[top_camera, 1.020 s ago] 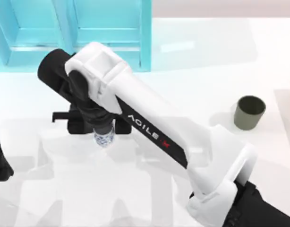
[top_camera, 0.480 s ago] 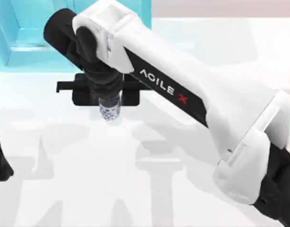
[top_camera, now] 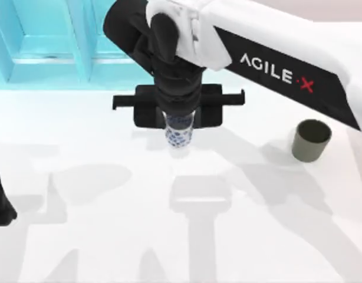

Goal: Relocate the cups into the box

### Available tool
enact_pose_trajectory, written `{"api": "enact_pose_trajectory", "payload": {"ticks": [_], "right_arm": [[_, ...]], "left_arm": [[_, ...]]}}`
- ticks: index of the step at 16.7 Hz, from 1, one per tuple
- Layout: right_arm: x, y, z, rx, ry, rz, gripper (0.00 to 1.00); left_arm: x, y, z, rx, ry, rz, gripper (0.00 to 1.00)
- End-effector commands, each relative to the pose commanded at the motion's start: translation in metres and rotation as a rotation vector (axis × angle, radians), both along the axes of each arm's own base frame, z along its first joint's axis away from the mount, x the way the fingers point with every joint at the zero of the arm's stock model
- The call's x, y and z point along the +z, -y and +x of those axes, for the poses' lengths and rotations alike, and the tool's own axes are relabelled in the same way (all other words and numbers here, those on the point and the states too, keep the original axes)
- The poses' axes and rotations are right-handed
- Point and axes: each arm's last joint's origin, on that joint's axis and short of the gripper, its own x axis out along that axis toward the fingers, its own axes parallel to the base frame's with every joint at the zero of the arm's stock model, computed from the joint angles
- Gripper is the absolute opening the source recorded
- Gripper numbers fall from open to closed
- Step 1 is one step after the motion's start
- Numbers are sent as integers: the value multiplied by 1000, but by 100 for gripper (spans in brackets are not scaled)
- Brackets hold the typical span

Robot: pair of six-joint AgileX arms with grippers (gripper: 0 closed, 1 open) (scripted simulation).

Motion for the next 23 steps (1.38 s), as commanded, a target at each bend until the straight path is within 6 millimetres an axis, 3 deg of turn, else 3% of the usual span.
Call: {"api": "enact_pose_trajectory", "payload": {"ticks": [4,10,13,16,19,21,23], "right_arm": [[8,18,-9,3,8,10,0],[8,18,-11,7,5,8,0],[16,44,3,7,0,6,0],[30,107,28,5,-21,-3,0],[43,200,40,0,-57,-12,0],[49,269,34,-3,-84,-16,0],[53,338,12,-5,-102,-15,0]], "left_arm": [[0,0,0,0,0,0,100],[0,0,0,0,0,0,100],[0,0,0,0,0,0,100],[0,0,0,0,0,0,100],[0,0,0,0,0,0,100],[0,0,0,0,0,0,100],[0,0,0,0,0,0,100]]}}
